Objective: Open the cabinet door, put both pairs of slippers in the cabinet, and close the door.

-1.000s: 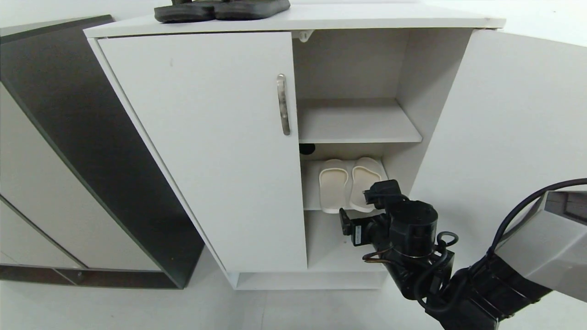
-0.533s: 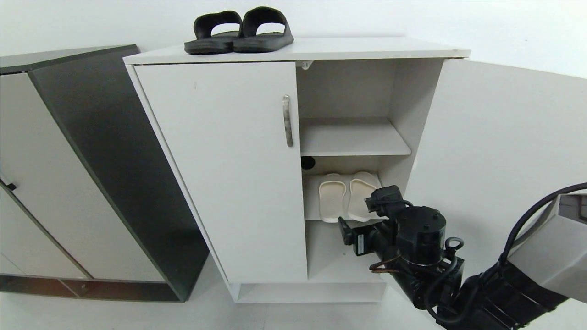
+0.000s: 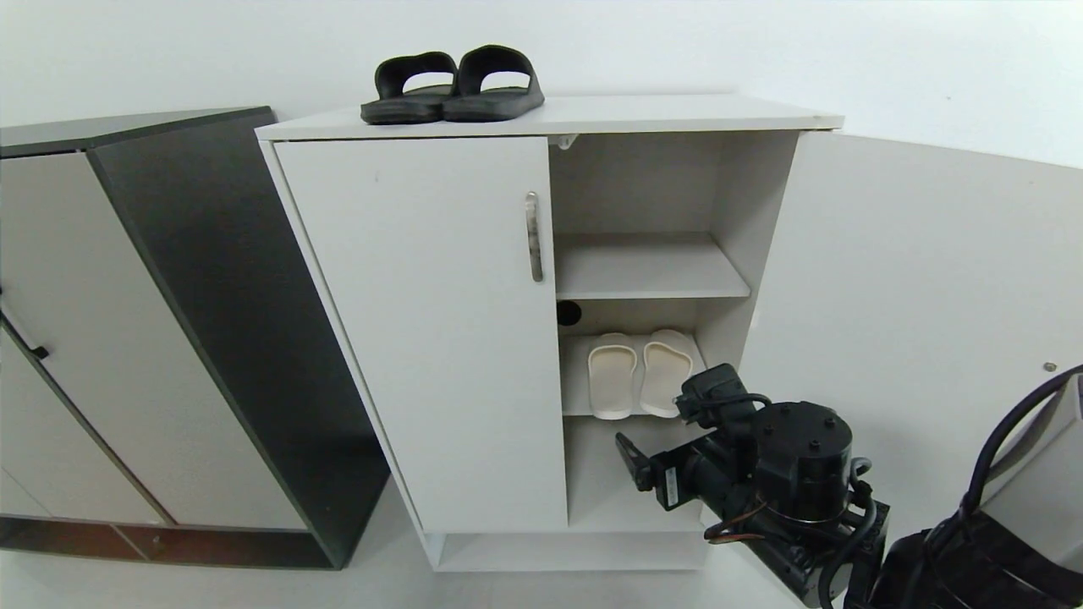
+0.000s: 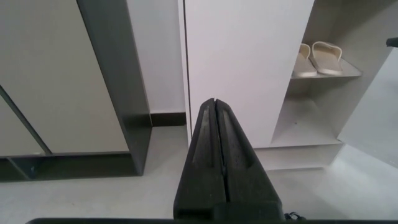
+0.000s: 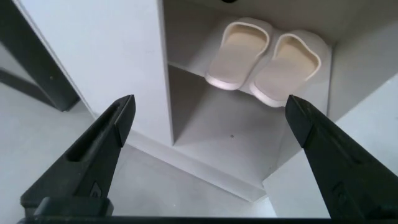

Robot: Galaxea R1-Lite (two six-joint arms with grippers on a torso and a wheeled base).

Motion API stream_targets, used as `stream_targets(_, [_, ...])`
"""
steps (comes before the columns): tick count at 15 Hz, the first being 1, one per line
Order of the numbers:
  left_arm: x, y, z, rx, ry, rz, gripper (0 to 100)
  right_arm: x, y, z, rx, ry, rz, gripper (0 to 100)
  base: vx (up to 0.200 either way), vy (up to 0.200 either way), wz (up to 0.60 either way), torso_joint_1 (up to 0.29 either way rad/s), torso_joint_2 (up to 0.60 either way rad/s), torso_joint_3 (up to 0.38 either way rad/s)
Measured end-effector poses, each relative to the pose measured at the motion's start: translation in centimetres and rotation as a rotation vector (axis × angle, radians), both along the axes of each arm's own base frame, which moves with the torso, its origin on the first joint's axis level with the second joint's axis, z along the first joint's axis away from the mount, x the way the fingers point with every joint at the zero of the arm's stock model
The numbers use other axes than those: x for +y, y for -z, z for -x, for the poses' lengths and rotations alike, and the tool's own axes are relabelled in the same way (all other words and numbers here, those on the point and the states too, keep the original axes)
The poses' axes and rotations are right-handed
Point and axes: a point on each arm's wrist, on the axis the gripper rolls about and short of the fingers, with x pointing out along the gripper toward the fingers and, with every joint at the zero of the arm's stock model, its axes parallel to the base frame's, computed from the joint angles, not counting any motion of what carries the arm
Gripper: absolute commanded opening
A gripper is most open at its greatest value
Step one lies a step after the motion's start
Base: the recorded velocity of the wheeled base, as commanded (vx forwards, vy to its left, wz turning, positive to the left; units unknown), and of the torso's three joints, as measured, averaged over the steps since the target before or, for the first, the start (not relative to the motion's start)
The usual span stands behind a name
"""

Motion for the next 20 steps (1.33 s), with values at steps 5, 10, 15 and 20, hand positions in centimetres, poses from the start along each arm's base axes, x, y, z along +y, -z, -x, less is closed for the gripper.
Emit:
stream_targets(5, [0.0, 0.0, 0.0, 0.000, 0.001, 0.000, 0, 0.0, 0.2, 0.0, -0.004, -0.001, -0.005, 100, 0.000, 0.120, 0.00, 0.000, 0.00, 0.003])
stream_targets(10, [0.0, 0.0, 0.0, 0.000, 0.001, 0.000, 0, -0.1, 0.7, -0.1, -0.008, 0.002, -0.007, 100, 0.000, 0.200, 0.00, 0.003, 0.00, 0.004])
stream_targets(15, [0.0, 0.0, 0.0, 0.000, 0.001, 0.000, 0, -0.4, 0.9, -0.2, -0.032, 0.002, 0.007, 100, 0.000, 0.200, 0.00, 0.002, 0.00, 0.001])
stream_targets(20, [0.0, 0.0, 0.0, 0.001, 0.001, 0.003, 0, -0.5, 1.5, 0.0, -0.016, -0.027, 0.024, 100, 0.000, 0.080, 0.00, 0.001, 0.00, 0.002])
